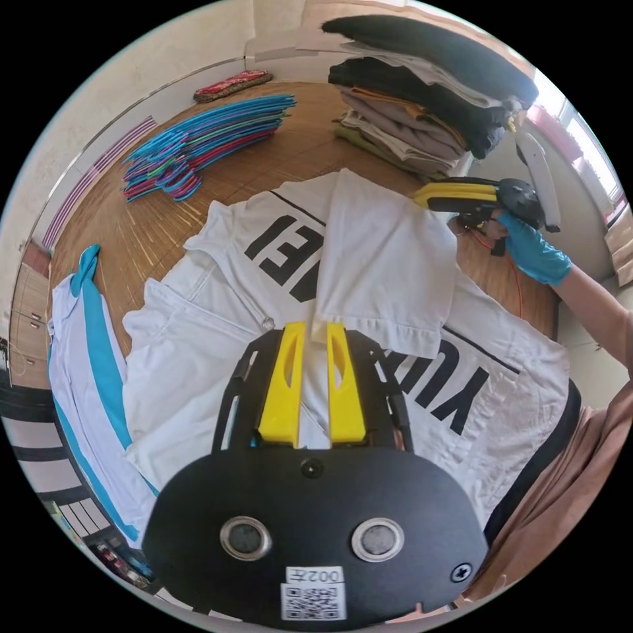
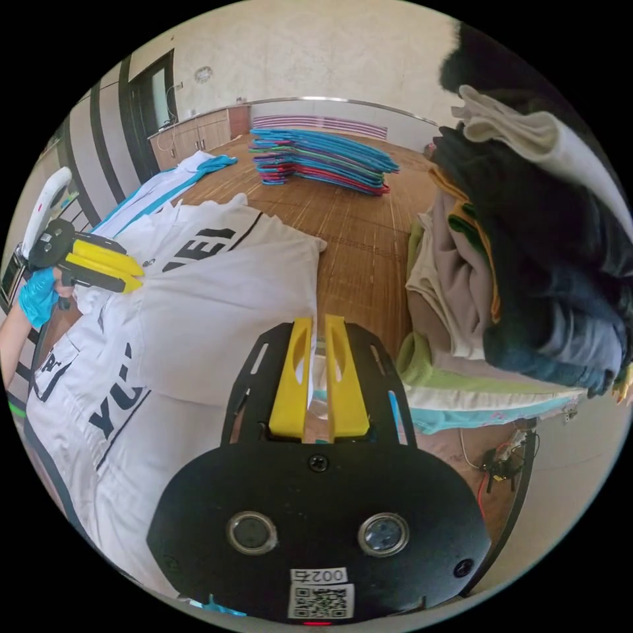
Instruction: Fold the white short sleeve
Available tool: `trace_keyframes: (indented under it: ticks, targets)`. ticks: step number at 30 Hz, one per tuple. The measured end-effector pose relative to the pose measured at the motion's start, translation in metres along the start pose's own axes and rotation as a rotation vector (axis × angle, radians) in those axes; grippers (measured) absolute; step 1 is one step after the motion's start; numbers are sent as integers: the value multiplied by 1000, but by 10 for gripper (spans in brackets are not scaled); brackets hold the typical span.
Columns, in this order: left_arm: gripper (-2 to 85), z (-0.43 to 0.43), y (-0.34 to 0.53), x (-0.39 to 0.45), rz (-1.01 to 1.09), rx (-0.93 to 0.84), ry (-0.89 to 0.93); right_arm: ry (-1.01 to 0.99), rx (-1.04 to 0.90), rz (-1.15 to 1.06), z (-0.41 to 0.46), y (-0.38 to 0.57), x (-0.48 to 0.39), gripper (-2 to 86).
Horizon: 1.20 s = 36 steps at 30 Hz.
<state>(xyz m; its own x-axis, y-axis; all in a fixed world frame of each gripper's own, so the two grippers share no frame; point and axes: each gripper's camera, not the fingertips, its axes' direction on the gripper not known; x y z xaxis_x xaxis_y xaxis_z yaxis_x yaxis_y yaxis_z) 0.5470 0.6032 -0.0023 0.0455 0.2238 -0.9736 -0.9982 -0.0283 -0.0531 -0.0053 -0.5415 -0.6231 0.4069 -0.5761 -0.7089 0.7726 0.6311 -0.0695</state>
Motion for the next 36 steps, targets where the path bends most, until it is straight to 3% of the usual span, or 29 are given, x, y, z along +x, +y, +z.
trace_keyframes:
  ticks: [12,18,29,36]
  targets:
    - [22,-67,109,37,-100,115,-48,-155,70,-148,-105,82,-51,41]
    - [22,-93,181,72,-152,116,-51,-377,135,-307,-162,113,-106,50]
    - [26,-126,279,146,-265,158,-105,-654,145,-813,-212,154,-288,76]
    - [25,-153,335,180,-332,213,-176,-700,106,-939,-210,172,-377,83]
